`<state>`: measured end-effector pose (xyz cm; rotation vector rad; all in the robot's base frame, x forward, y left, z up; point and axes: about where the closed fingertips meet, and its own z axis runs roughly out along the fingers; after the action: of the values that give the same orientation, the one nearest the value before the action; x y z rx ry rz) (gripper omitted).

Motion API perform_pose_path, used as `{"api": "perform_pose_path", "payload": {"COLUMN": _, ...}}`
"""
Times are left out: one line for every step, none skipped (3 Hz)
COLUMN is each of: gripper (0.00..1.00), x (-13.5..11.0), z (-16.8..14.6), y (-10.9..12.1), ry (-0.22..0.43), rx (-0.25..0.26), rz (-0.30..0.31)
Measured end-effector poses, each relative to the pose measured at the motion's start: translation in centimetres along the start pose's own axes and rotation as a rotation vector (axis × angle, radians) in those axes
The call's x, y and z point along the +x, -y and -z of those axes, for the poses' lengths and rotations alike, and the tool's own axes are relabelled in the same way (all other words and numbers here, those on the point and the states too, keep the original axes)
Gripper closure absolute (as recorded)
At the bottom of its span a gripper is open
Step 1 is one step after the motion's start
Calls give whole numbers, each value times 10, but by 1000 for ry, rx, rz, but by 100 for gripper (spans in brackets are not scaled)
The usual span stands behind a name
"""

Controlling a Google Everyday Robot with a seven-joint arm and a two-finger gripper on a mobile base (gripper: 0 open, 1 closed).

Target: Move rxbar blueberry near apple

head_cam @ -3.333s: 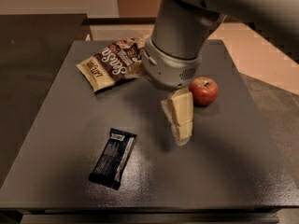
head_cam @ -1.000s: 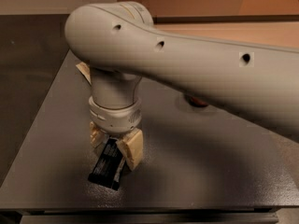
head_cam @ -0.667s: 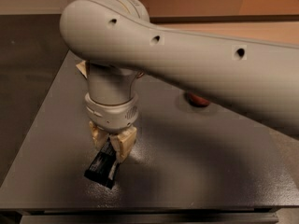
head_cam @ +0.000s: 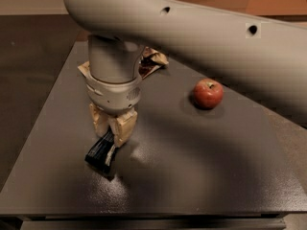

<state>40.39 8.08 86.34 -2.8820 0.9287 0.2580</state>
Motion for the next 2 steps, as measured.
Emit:
{"api": "perform_pose_path", "payload": {"gripper": 100, "x": 11, "z": 25, "y": 18, "ry": -10, "rx": 52, "rz": -14}}
{"api": "perform_pose_path", "payload": {"gripper": 100, "x": 38, "z": 52, "y": 36, "ry": -36, "rx": 107, "rz": -40}}
